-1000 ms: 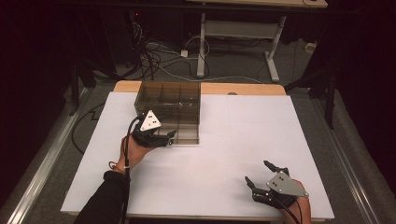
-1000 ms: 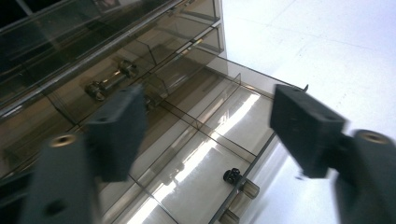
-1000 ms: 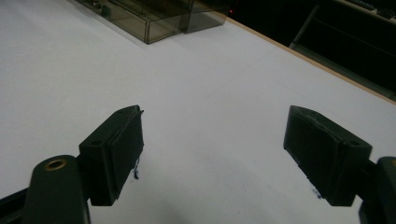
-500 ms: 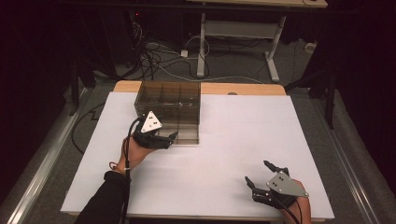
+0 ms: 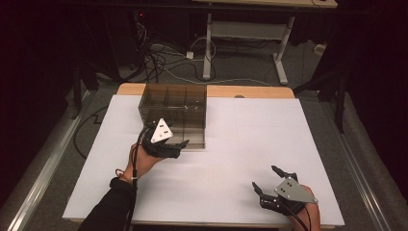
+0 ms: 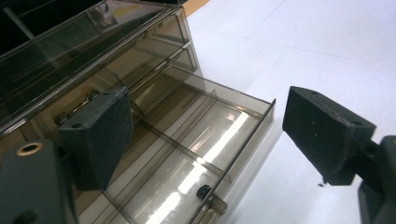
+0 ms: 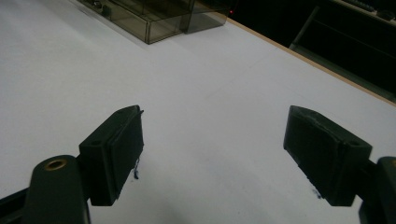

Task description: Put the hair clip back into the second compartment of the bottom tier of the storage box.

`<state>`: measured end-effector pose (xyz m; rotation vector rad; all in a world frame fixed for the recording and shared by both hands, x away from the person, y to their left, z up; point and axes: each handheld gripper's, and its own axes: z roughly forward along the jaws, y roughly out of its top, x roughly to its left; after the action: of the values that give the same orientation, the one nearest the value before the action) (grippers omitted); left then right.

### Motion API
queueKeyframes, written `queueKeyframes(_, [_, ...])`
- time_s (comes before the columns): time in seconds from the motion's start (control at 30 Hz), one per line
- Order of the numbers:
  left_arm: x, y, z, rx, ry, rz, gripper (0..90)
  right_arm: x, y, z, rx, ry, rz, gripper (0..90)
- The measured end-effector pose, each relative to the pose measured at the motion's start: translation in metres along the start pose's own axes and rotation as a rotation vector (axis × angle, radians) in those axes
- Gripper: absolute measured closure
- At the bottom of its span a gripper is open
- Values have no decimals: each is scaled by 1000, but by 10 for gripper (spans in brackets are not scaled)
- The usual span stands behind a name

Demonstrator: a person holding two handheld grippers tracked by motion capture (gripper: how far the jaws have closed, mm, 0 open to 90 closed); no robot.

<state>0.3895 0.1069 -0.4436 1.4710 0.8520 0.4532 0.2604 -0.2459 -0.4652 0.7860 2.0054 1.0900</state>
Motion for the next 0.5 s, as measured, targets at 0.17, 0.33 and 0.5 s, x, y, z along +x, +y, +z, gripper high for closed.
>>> queueKeyframes(0.17, [-8,0,-2,-4,-21,17,161,0,0,0,0,0,0,200])
queueKeyframes(0.33, [-15,-1,-2,-4,-40,26,161,0,0,0,1,0,-1,200])
queueKeyframes(0.5, [-20,-1,-3,-4,-58,32,160,1,0,0,0,0,-3,200])
